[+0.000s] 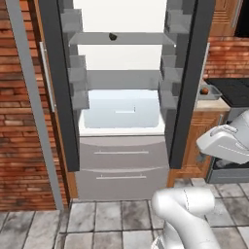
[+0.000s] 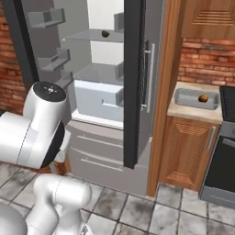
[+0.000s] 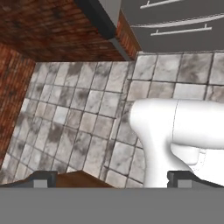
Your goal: Pick the kiwi and orange from the fridge and place them inside the tupperware on the counter.
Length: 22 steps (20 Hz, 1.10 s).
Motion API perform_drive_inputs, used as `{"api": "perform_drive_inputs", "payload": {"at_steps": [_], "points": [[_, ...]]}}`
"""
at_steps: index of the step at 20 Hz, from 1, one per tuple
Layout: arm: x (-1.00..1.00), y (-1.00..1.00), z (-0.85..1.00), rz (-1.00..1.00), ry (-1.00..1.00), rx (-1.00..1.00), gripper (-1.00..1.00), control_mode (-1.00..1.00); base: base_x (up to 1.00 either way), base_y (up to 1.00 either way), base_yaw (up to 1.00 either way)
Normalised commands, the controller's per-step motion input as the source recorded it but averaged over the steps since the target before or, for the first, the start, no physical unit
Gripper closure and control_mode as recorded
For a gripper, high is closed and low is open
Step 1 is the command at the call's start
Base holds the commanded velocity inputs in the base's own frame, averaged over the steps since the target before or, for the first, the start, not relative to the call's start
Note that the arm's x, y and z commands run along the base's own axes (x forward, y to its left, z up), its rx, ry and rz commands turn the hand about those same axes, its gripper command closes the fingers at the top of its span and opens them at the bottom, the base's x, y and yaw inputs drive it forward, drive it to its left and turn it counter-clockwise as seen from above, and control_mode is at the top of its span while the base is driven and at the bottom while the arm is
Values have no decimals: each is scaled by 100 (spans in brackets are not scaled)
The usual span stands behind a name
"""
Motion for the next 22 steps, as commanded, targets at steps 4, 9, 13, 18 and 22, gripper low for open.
{"api": "perform_drive_inputs", "payload": {"at_steps": [4, 9, 13, 18, 22], "points": [[0, 0, 0, 0, 0, 0, -100, 100, 45, 48, 0], [0, 0, 0, 0, 0, 0, -100, 100, 29, 54, 0], [0, 0, 0, 0, 0, 0, -100, 100, 62, 45, -11], [0, 0, 0, 0, 0, 0, -100, 100, 66, 5, -8], [0, 0, 0, 0, 0, 0, -100, 100, 65, 4, -13]]}}
